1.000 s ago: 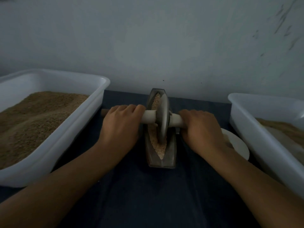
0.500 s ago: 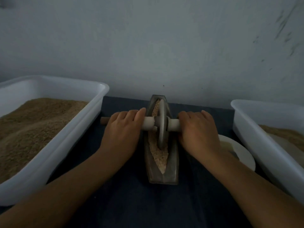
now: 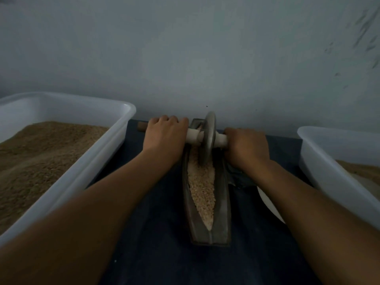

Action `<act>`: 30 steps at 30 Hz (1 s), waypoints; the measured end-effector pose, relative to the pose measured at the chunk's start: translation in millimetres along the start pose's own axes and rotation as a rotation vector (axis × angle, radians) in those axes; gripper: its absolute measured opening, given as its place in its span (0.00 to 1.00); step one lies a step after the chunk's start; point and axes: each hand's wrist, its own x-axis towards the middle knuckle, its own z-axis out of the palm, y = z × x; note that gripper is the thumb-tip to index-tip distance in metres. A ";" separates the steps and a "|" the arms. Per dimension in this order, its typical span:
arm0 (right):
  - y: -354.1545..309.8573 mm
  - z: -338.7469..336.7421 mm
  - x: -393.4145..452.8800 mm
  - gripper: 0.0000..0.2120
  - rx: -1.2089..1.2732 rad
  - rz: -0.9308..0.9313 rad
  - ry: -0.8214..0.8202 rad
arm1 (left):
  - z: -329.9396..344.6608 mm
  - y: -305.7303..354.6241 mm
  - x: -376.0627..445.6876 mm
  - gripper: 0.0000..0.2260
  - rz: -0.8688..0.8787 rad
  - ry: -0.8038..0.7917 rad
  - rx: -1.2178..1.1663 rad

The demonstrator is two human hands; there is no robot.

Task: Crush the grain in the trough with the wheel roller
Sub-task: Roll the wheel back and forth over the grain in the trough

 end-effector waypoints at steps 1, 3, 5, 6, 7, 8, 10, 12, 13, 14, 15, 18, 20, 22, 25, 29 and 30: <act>-0.1 -0.5 -5.0 0.09 0.006 -0.004 0.008 | -0.3 0.8 -4.2 0.16 0.001 0.015 0.006; -1.9 -3.3 -17.9 0.08 0.003 -0.020 0.018 | -1.3 3.6 -16.8 0.12 -0.010 0.036 0.017; -4.6 -8.5 -31.4 0.06 -0.022 -0.031 0.038 | -4.1 7.1 -31.3 0.11 -0.012 0.039 0.025; -6.4 -11.8 -37.9 0.05 -0.036 -0.036 0.051 | -6.1 8.5 -39.1 0.12 -0.009 0.038 0.020; -8.5 -15.4 -44.5 0.06 -0.044 -0.042 0.062 | -8.9 9.2 -47.1 0.12 -0.006 0.036 0.009; -10.3 -19.3 -51.5 0.06 -0.046 -0.046 0.070 | -12.2 9.8 -55.3 0.13 -0.003 0.031 -0.004; -12.9 -26.9 -65.5 0.07 -0.019 -0.061 0.078 | -19.7 10.1 -70.6 0.16 0.010 0.030 -0.022; -14.3 -34.5 -78.4 0.08 0.026 -0.082 0.083 | -29.4 10.6 -83.1 0.17 0.024 0.036 -0.033; -15.1 -38.6 -84.7 0.08 0.049 -0.093 0.087 | -35.1 10.8 -88.4 0.17 0.024 0.033 -0.040; -16.1 -42.6 -90.3 0.09 0.068 -0.103 0.091 | -40.7 11.2 -92.3 0.16 0.021 0.024 -0.045; -17.3 -46.3 -95.5 0.09 0.080 -0.109 0.090 | -45.8 11.6 -95.5 0.15 0.021 0.013 -0.043; -19.4 -54.6 -106.3 0.12 0.077 -0.100 0.072 | -55.6 12.2 -102.8 0.14 0.038 -0.009 -0.018; -19.9 -55.2 -108.7 0.13 0.086 -0.095 0.061 | -57.6 11.1 -105.6 0.15 0.061 -0.014 -0.013; -21.0 -52.3 -108.1 0.12 0.080 -0.089 0.052 | -54.1 10.6 -106.4 0.18 0.099 -0.004 0.001; -20.4 -43.1 -99.5 0.11 0.053 -0.084 0.081 | -42.5 10.4 -99.9 0.28 0.120 -0.011 0.021; -17.6 -29.0 -72.8 0.08 0.004 -0.068 0.083 | -23.6 6.0 -75.3 0.31 0.100 -0.016 0.018; -17.0 -25.2 -64.7 0.08 -0.019 -0.061 0.070 | -19.5 4.3 -67.8 0.30 0.086 -0.029 -0.005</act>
